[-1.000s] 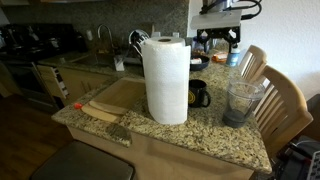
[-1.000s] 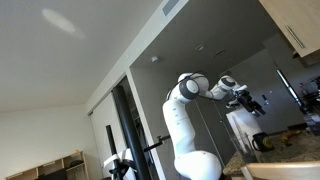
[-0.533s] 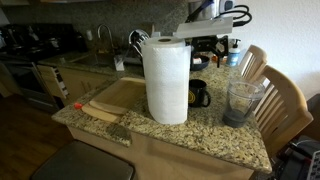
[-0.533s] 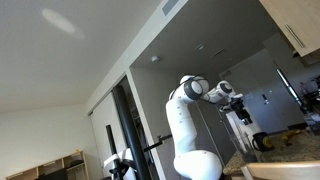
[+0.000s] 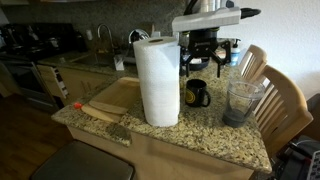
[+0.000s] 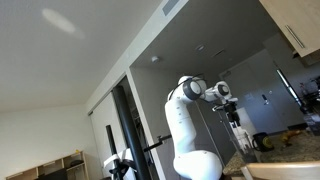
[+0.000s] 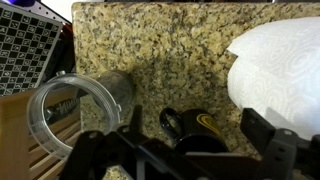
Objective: Put the white bottle in the bowl then put the jar in the bowl
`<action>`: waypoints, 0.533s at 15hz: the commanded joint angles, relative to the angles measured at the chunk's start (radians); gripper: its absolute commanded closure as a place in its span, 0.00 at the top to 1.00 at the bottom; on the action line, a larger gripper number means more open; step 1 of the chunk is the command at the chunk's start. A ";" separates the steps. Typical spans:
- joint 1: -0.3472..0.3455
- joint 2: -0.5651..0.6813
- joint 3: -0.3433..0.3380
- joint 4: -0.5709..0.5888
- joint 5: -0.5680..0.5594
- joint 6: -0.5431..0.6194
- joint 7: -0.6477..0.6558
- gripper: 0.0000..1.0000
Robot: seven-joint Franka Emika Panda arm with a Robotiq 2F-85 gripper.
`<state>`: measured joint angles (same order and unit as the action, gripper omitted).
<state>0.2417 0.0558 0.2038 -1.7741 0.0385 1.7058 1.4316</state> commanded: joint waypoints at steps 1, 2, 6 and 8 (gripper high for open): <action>0.001 0.008 0.003 0.011 -0.023 -0.020 0.014 1.00; 0.007 0.013 0.005 0.021 -0.057 -0.058 0.052 1.00; 0.012 -0.047 0.006 -0.048 -0.151 -0.212 0.219 1.00; 0.010 -0.079 0.006 -0.083 -0.147 -0.241 0.268 1.00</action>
<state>0.2546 0.0452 0.2060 -1.7859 -0.1019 1.5037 1.6332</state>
